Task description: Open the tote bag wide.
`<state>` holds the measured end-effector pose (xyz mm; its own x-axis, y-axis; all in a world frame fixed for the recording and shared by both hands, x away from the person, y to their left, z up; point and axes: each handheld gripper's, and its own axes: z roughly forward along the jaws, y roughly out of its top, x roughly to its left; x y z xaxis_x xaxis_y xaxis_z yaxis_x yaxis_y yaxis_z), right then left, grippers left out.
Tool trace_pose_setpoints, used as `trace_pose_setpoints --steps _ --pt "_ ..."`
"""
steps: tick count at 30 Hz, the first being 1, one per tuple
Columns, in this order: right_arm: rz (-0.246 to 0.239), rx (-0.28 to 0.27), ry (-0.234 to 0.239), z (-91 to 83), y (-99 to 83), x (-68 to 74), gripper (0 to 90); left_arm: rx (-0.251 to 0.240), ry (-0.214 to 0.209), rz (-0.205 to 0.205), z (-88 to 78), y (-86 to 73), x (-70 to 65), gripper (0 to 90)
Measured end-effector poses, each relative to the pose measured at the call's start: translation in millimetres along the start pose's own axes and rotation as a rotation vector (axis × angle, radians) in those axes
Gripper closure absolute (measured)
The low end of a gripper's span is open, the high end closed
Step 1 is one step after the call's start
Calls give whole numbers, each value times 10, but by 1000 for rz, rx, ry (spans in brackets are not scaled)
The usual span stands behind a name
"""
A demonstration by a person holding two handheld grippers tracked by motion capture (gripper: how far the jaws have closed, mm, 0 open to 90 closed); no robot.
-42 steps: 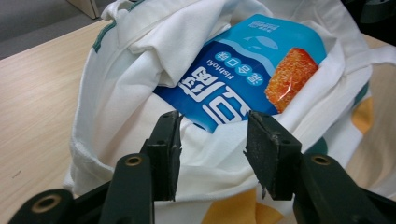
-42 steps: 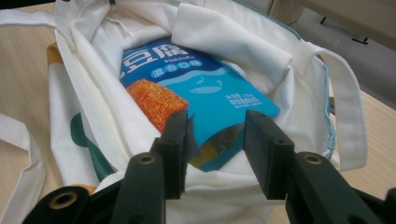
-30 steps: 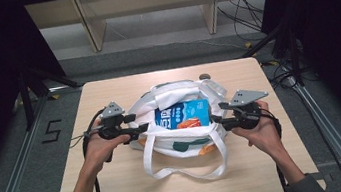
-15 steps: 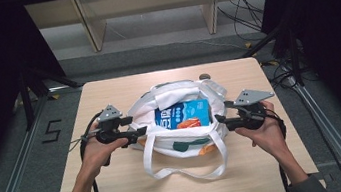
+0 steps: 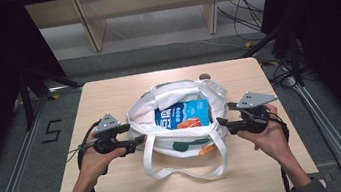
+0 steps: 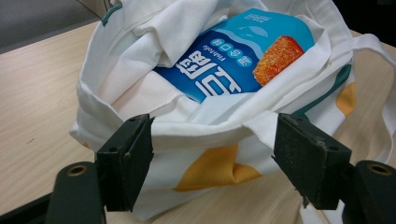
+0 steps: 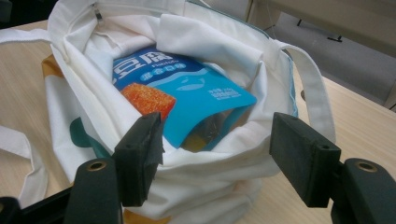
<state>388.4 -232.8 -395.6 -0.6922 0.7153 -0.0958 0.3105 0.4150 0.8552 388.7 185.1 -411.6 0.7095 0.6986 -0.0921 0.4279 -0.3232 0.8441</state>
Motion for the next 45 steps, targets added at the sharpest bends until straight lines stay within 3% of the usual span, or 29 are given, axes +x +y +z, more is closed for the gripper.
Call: trace_pose_setpoints --steps 1,4,5,6,8,11,12,18,22,28,29,30,31,33,36,42,45 --pt "24 7 5 -13 -7 25 352 0 0 0 0 0 0 276" --pt "10 1 0 -34 -19 27 339 -13 -5 -7 -41 -75 -41 276" --pt "30 9 -3 -62 -38 66 318 -1 -3 -7 -66 -89 -57 275" --pt "9 -1 -9 -73 -46 53 305 -15 -9 -2 -77 -106 -67 275" --pt "33 11 -7 -108 -70 86 298 -28 -11 5 -142 -123 -118 274" --pt "23 2 -10 -150 -114 113 298 -26 -13 11 -177 -132 -153 267" --pt "44 11 -6 -170 -130 139 298 -27 -10 13 -187 -139 -173 264" --pt "22 16 -9 -213 -199 150 289 -37 -12 20 -253 -189 -247 257" --pt "44 33 -10 -242 -281 178 287 -24 -15 22 -259 -294 -309 237" --pt "29 32 -10 -278 -394 182 286 -27 -10 23 -266 -415 -388 233" --pt "53 38 -9 -286 -419 202 286 -22 -15 21 -265 -441 -405 233" --pt "35 32 -14 -293 -441 189 285 -18 -20 26 -257 -497 -447 232" --pt "74 45 -12 -307 -468 223 285 -12 -26 40 -256 -516 -459 232" --pt "47 38 -9 -312 -517 208 285 -15 -31 33 -255 -551 -495 228" --pt "59 45 -7 -331 -587 240 285 -21 -34 45 -266 -574 -519 226" --pt "50 45 9 -333 -686 293 283 -22 -56 22 -240 -717 -616 220" --pt "63 45 9 -334 -715 334 282 -6 -55 45 -251 -771 -625 217"
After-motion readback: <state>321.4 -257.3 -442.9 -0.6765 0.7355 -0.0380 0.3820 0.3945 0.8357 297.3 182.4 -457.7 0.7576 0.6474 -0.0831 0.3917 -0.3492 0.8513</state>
